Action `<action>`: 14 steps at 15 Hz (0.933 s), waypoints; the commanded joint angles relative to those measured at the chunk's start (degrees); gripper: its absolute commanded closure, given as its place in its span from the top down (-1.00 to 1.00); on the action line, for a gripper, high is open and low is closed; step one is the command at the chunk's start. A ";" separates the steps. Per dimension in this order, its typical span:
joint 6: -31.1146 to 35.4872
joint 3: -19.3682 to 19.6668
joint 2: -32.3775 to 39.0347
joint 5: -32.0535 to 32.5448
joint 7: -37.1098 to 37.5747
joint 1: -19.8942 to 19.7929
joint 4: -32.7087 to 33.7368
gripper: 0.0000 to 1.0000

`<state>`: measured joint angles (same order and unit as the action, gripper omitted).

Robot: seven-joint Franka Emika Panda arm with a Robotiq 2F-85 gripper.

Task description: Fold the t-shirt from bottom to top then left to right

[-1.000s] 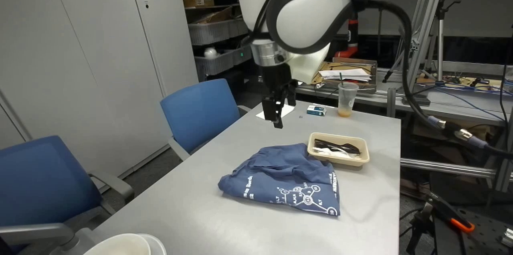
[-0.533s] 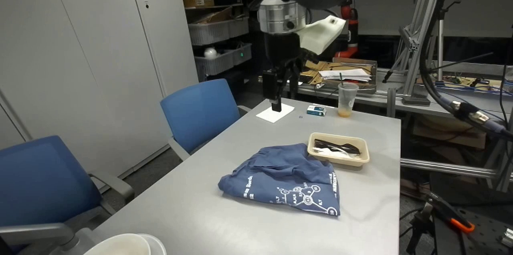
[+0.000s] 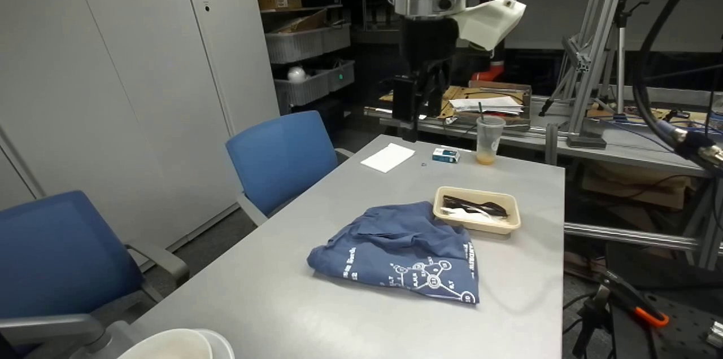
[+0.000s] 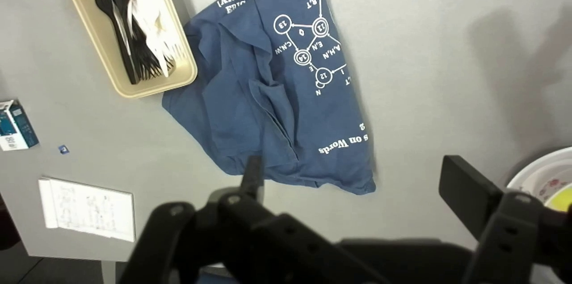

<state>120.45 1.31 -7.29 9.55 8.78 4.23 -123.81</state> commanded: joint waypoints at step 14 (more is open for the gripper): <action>-0.03 -1.36 -0.65 -0.23 -0.14 -1.37 -0.83 1.00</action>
<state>120.49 1.28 -7.95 9.55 8.81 4.23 -124.70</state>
